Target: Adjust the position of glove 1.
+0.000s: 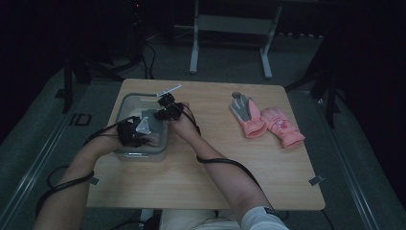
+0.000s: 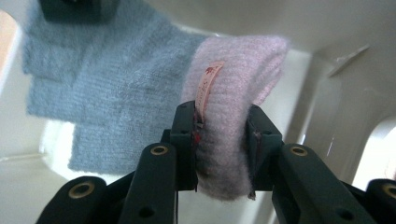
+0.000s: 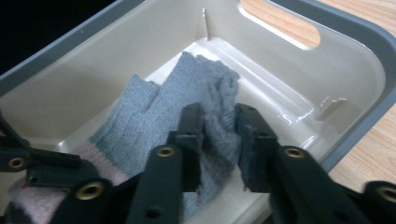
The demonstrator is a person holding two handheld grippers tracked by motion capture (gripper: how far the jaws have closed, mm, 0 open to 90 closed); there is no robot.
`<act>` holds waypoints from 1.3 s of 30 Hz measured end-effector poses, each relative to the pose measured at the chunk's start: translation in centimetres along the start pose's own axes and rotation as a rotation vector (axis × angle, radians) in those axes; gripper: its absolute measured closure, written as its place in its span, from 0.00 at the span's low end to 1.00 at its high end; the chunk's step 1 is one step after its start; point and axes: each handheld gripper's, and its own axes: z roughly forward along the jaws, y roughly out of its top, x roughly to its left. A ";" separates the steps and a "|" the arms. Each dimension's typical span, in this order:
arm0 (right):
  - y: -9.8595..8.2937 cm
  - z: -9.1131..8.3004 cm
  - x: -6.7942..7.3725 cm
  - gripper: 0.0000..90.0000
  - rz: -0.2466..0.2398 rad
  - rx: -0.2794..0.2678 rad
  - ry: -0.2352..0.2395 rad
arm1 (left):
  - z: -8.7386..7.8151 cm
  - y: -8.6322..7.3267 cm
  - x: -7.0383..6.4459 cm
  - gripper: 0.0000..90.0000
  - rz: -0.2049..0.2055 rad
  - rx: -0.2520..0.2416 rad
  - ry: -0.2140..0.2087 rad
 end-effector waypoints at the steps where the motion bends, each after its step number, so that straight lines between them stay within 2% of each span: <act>1: 0.0 -0.2 -0.1 0.72 -0.003 -0.009 0.000 | 0.2 0.0 0.1 0.76 -0.001 0.007 0.001; 6: -0.3 -2.0 -0.1 0.66 -0.016 -0.044 0.010 | 0.6 0.0 0.7 0.76 -0.018 0.016 -0.020; 10: -0.7 -3.3 -0.4 0.61 -0.002 -0.071 0.030 | 0.8 0.1 0.8 0.72 -0.029 0.021 -0.033; 12: -0.9 -4.0 -0.4 0.58 -0.003 -0.082 0.039 | 0.7 0.1 0.9 0.60 -0.058 0.020 -0.021; 13: -1.1 -4.4 -0.4 0.57 -0.007 -0.090 0.041 | 0.5 0.2 0.9 0.48 -0.094 0.014 -0.010; 14: -1.3 -4.9 -0.4 0.55 -0.008 -0.103 0.050 | 0.3 0.2 1.0 0.41 -0.117 -0.010 -0.017; 15: -1.5 -5.4 -0.4 0.53 -0.007 -0.116 0.061 | 0.0 0.3 1.0 0.38 -0.129 -0.024 -0.018; 16: -1.7 -5.7 -0.5 0.51 -0.012 -0.125 0.067 | 0.0 0.3 1.0 0.34 -0.129 -0.024 -0.018; 17: -2.0 -6.2 -0.5 0.48 -0.031 -0.126 0.069 | -0.6 0.5 1.1 0.27 -0.160 -0.042 -0.022; 19: -2.3 -6.7 -0.5 0.41 -0.039 -0.127 0.077 | -1.2 0.7 1.3 0.23 -0.185 -0.066 -0.019; 21: -2.5 -7.0 -0.6 0.41 -0.035 -0.125 0.087 | -1.2 0.7 1.3 0.22 -0.185 -0.066 -0.019; 22: -3.0 -7.7 -0.9 0.28 -0.041 -0.125 0.106 | -2.4 1.2 1.5 0.17 -0.243 -0.145 -0.035; 25: -3.7 -8.7 -1.3 0.24 -0.041 -0.161 0.126 | -3.5 2.1 1.0 0.14 -0.250 -0.213 -0.009; 26: -4.0 -9.0 -1.5 0.23 -0.038 -0.173 0.135 | -3.7 2.4 0.7 0.12 -0.259 -0.238 -0.009; 28: -4.7 -9.6 -1.9 0.22 -0.044 -0.172 0.138 | -3.8 3.0 0.3 0.08 -0.288 -0.251 -0.031; 33: -5.8 -10.8 -2.8 0.20 -0.058 -0.148 0.107 | -3.7 4.1 -0.6 0.08 -0.273 -0.262 -0.060; 34: -6.1 -11.2 -3.1 0.21 -0.051 -0.150 0.101 | -3.7 4.3 -0.9 0.08 -0.275 -0.283 -0.072; 36: -6.5 -12.2 -3.7 0.23 -0.033 -0.169 0.103 | -3.5 4.8 -1.3 0.08 -0.263 -0.288 -0.074; 37: -6.7 -12.7 -4.0 0.23 -0.035 -0.182 0.105 | -3.4 5.1 -1.5 0.08 -0.254 -0.291 -0.082; 39: -7.2 -13.7 -4.5 0.23 -0.061 -0.197 0.080 | -3.2 5.9 -2.0 0.07 -0.235 -0.271 -0.088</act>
